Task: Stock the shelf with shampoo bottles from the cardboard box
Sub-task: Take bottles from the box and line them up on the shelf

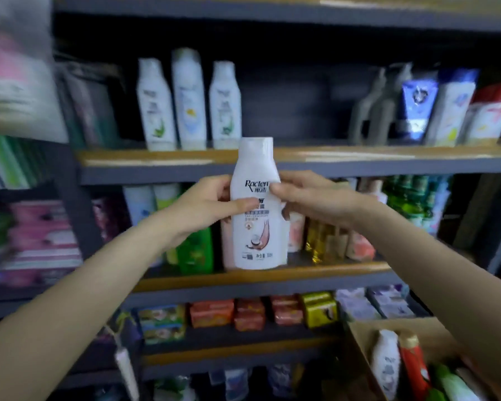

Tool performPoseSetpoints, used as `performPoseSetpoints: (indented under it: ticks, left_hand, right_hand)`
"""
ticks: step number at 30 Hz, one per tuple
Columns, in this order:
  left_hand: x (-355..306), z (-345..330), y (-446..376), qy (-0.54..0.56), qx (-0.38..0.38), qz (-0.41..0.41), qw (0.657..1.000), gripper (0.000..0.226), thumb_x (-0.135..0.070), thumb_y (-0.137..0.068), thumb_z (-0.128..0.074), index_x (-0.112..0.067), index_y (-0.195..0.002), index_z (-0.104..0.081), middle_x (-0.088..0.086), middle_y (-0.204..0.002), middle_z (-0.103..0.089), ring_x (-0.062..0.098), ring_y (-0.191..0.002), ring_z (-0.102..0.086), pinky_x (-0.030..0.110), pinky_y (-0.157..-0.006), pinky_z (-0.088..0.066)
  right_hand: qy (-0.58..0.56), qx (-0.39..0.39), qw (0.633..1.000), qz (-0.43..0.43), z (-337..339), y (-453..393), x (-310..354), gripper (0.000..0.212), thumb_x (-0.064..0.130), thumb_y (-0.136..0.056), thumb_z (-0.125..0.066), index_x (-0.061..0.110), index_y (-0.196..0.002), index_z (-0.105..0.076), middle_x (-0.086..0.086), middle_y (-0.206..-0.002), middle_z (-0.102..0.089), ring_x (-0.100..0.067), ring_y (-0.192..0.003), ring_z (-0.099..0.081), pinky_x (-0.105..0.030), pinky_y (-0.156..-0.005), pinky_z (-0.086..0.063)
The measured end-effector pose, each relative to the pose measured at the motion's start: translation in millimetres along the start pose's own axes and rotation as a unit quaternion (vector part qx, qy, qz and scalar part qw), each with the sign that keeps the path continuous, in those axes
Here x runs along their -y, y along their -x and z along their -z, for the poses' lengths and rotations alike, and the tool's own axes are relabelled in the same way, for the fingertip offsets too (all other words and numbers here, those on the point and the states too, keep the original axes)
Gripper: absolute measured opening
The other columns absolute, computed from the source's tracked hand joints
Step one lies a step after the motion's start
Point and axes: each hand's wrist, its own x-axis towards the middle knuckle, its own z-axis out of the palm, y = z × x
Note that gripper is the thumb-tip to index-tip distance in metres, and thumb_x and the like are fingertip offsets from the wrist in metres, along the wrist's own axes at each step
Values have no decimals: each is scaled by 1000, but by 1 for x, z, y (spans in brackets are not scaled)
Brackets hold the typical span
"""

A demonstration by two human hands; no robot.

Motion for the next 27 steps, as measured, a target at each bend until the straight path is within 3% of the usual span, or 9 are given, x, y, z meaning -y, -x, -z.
performPoseSetpoints:
  ticks: [2,3,5,10,14,20,23,25,27]
  left_hand:
    - [-10,31,6,4,-46,-24,999,17,-13,-83,-61,-23,-96,-61,-8,-90,-70,9,-84,-65,28,-74,-50]
    - [-16,43,7,5,-64,-34,997,17,-13,-83,-61,-22,-98,-61,-5,-94,-69,14,-88,-64,34,-80,-51]
    - [-25,61,7,9,-87,-53,995,22,-13,-83,-61,-18,-105,-59,-1,-98,-68,14,-90,-65,32,-83,-53]
    - [-41,95,-5,-89,-144,-164,972,32,-9,-82,-65,-20,-111,-54,-8,-103,-63,5,-95,-60,16,-81,-51]
    - [-37,132,-11,-97,-206,-134,964,26,-6,-86,-58,-23,-104,-55,-17,-96,-56,-2,-88,-55,10,-71,-47]
    - [-22,154,-31,-123,-244,-60,960,21,-3,-87,-56,-20,-99,-58,-8,-91,-61,6,-84,-57,13,-71,-45]
    - [-22,149,-49,-159,-235,-41,958,17,-5,-86,-56,-19,-96,-57,-5,-90,-61,9,-82,-57,15,-71,-44]
    - [-22,142,-63,-190,-224,-29,955,16,-6,-86,-56,-18,-97,-58,-1,-95,-61,12,-85,-57,19,-73,-44]
    - [-22,135,-75,-224,-211,-17,951,17,-8,-87,-56,-17,-101,-58,-1,-98,-59,12,-87,-55,18,-70,-43]
  right_hand:
    - [18,-10,999,29,-22,-15,15,27,18,-84,-66,27,-108,-58,9,-95,-70,-4,-83,-65,-16,-61,-46]
    - [30,-23,998,46,-32,-24,22,33,12,-81,-68,27,-108,-56,9,-91,-71,-3,-79,-67,-13,-55,-44]
    - [61,-63,994,72,-47,-39,37,39,8,-77,-72,27,-107,-54,7,-87,-71,-6,-75,-69,-15,-51,-46]
    - [112,-196,963,148,-43,-70,71,56,2,-68,-79,28,-109,-50,4,-103,-67,-14,-96,-67,-31,-82,-56]
    - [148,-260,940,164,-9,-95,90,50,5,-69,-78,28,-103,-50,4,-103,-65,-17,-100,-64,-38,-90,-53]
    - [218,-251,937,111,26,-128,83,50,7,-66,-80,26,-102,-50,2,-101,-66,-17,-96,-63,-34,-87,-52]
    - [194,-216,954,75,30,-146,70,44,7,-67,-80,20,-100,-54,-2,-104,-68,-20,-97,-65,-39,-89,-54]
    - [145,-183,971,49,30,-154,64,40,4,-70,-77,15,-102,-56,-5,-103,-68,-20,-93,-66,-33,-80,-57]
    - [110,-159,981,26,28,-161,60,38,2,-73,-75,11,-104,-56,-3,-96,-67,-15,-80,-66,-18,-59,-56]
